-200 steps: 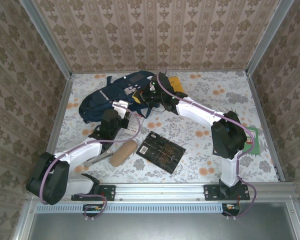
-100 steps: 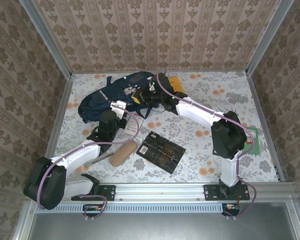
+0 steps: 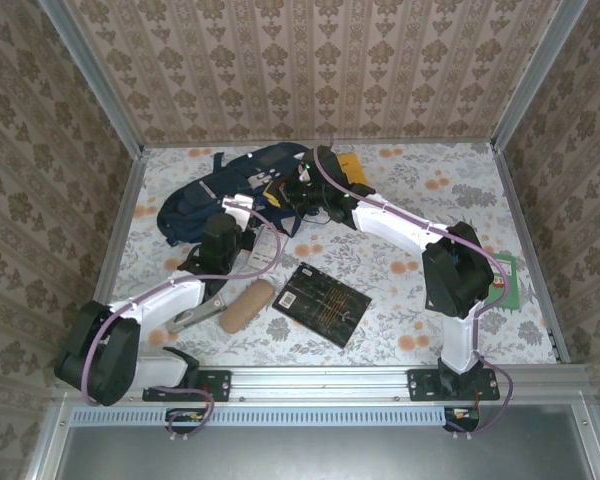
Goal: Pack books, pencil case, and school supplies into a backpack
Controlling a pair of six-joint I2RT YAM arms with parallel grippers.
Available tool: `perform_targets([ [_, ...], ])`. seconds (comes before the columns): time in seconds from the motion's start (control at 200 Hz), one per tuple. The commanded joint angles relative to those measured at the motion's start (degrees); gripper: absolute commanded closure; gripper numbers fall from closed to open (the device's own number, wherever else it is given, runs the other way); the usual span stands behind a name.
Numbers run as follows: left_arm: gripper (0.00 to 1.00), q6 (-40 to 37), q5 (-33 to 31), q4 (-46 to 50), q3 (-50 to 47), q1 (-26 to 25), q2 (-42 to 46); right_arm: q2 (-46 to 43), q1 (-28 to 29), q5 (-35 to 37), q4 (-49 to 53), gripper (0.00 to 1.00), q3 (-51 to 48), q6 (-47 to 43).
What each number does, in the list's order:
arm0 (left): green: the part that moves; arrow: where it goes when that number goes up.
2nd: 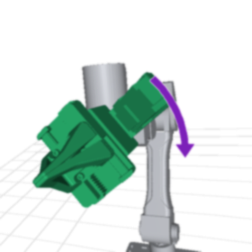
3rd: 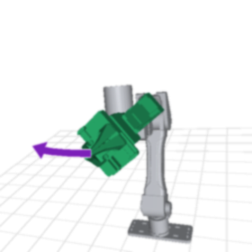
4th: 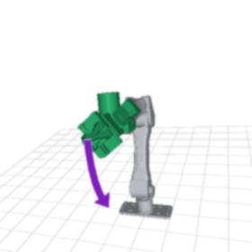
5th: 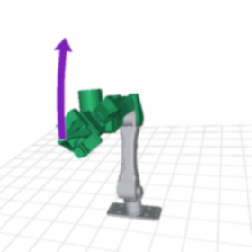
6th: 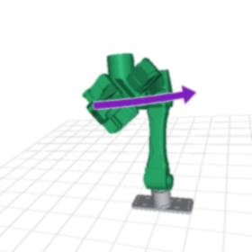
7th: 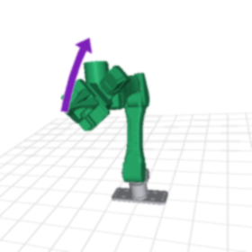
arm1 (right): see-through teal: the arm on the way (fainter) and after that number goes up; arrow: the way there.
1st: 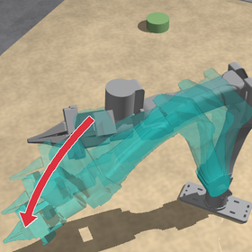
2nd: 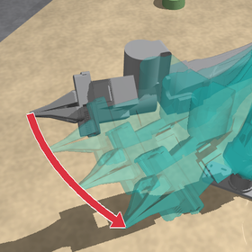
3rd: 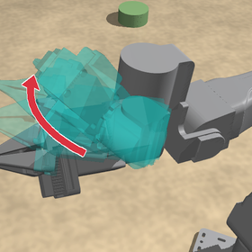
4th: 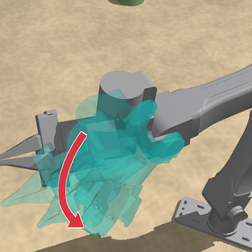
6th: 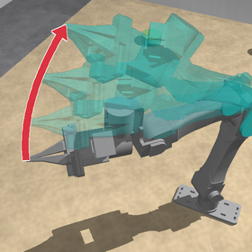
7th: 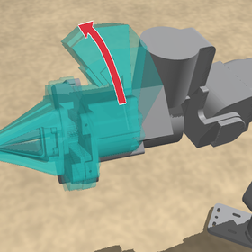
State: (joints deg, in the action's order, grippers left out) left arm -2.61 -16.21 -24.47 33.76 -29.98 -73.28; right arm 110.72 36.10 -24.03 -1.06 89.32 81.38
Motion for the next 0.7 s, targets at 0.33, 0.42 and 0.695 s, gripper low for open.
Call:
perform_targets([
  [0.33,1.0,3.4,4.1,-1.3,3.9,0.1,1.3,-3.8,1.0,-4.6,-4.5,1.0,1.7,1.5],
  [0.42,1.0,5.4,2.9,-0.2,2.6,0.2,3.0,-3.9,0.8,-4.2,-4.1,1.0,1.5,1.3],
  [0.695,1.0,16.8,0.7,6.3,-3.9,6.5,13.4,-4.6,-0.7,-3.0,-3.9,1.0,0.0,0.9],
])
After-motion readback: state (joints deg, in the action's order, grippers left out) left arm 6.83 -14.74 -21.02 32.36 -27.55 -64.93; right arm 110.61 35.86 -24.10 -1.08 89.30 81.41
